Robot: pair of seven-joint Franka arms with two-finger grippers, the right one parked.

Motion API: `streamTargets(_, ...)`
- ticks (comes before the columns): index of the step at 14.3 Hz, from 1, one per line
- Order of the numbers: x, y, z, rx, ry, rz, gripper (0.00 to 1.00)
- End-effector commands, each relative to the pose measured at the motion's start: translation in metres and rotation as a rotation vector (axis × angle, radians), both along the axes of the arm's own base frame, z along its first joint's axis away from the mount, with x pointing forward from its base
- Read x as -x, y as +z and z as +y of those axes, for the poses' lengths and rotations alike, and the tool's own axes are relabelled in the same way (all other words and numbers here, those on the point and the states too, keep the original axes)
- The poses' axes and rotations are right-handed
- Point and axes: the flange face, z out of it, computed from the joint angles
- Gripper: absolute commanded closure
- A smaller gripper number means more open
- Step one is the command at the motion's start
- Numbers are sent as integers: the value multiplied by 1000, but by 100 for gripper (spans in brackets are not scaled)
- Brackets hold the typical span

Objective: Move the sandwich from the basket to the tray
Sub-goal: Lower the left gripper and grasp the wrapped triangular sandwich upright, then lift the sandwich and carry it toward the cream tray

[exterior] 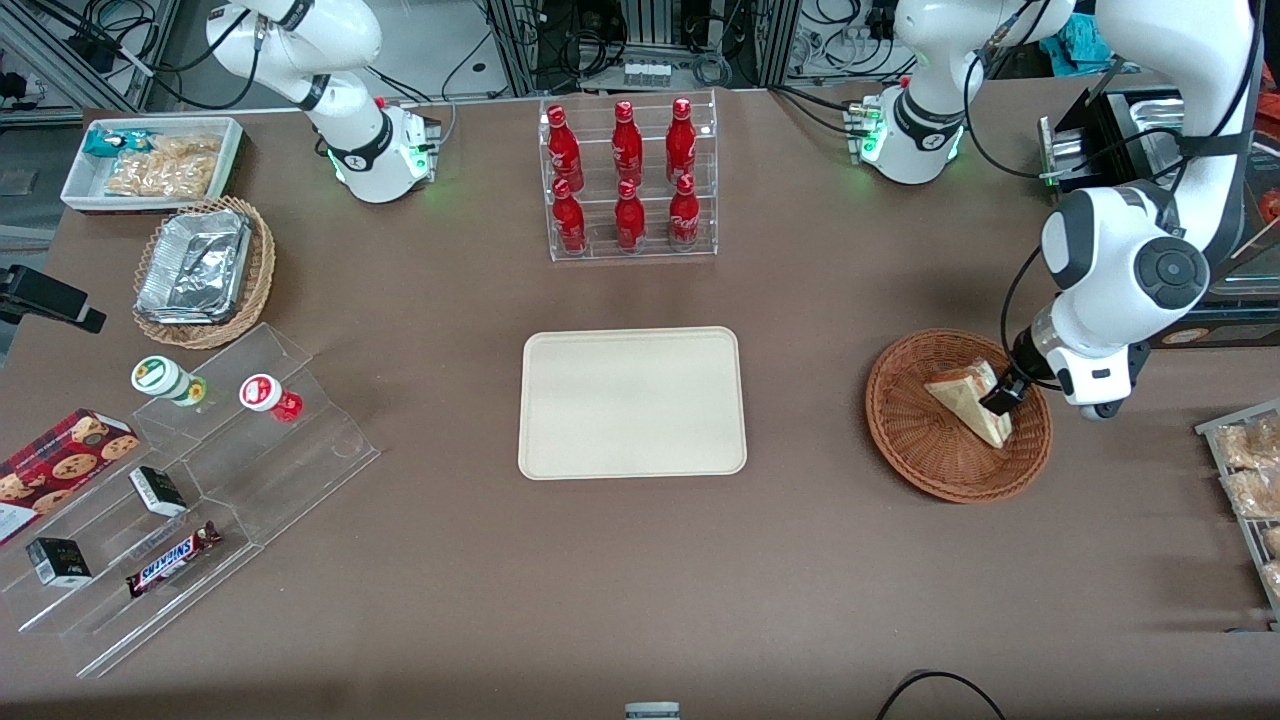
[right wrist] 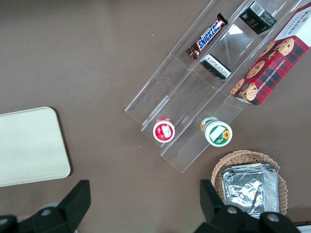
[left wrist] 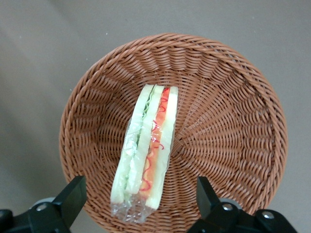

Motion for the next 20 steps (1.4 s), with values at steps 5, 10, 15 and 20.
streamTargets(5,9,-33,-2,2,96,15,0)
streamTargets(10,12,-61,-2,24,128,63,24)
streamTargets(15,8,-54,-6,40,122,57,95)
streamTargets(20,-20,7,-60,40,-166,175,99)
